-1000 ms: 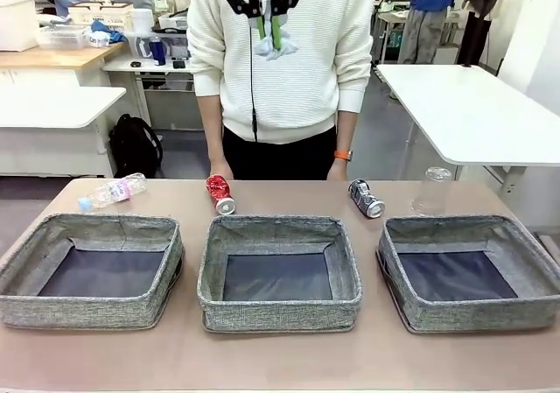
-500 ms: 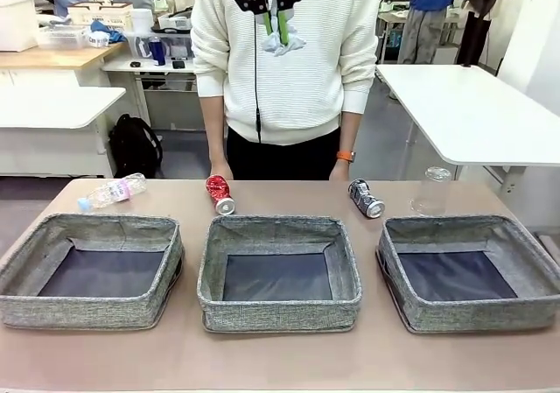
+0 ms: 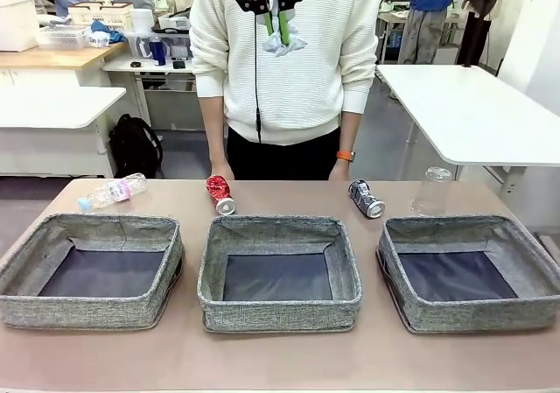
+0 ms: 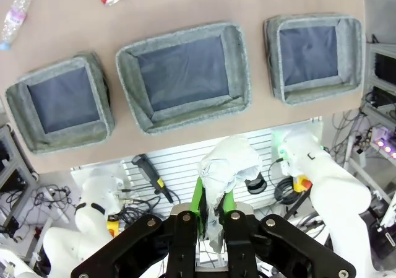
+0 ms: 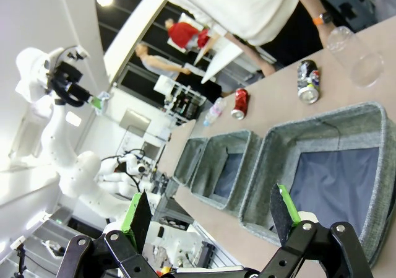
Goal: Sort the waste into the appropriate baskets.
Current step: Place the picked waste into the Fabric basket indicated by the person.
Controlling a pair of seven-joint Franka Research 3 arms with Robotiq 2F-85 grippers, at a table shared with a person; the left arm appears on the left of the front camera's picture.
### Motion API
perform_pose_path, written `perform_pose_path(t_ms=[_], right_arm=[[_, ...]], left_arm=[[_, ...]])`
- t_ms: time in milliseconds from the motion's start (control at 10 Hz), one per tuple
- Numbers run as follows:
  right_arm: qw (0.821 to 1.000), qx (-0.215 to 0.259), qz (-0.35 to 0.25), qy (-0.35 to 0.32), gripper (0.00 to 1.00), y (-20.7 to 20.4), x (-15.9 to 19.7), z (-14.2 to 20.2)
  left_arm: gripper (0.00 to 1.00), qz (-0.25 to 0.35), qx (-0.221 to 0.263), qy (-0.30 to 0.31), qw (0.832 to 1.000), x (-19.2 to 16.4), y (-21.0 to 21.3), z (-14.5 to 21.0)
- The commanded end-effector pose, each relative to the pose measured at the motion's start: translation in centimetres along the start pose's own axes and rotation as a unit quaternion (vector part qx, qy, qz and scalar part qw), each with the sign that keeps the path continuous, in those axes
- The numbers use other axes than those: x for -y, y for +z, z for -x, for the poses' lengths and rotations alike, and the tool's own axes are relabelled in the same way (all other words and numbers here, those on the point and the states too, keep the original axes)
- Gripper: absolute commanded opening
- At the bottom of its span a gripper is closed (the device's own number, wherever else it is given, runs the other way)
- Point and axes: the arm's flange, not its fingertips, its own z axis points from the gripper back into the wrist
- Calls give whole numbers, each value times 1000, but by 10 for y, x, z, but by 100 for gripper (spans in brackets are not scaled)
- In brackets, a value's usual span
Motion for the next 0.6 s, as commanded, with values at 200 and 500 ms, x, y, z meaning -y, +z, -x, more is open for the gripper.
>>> perform_pose_path(t_ms=[200, 500], right_arm=[[1000, 7, -7, 14, 100, -1, 0, -3], [1000, 7, -7, 14, 100, -1, 0, -3]], left_arm=[[11, -7, 4, 2, 1000, -2, 2, 4], [11, -7, 4, 2, 1000, -2, 2, 4]])
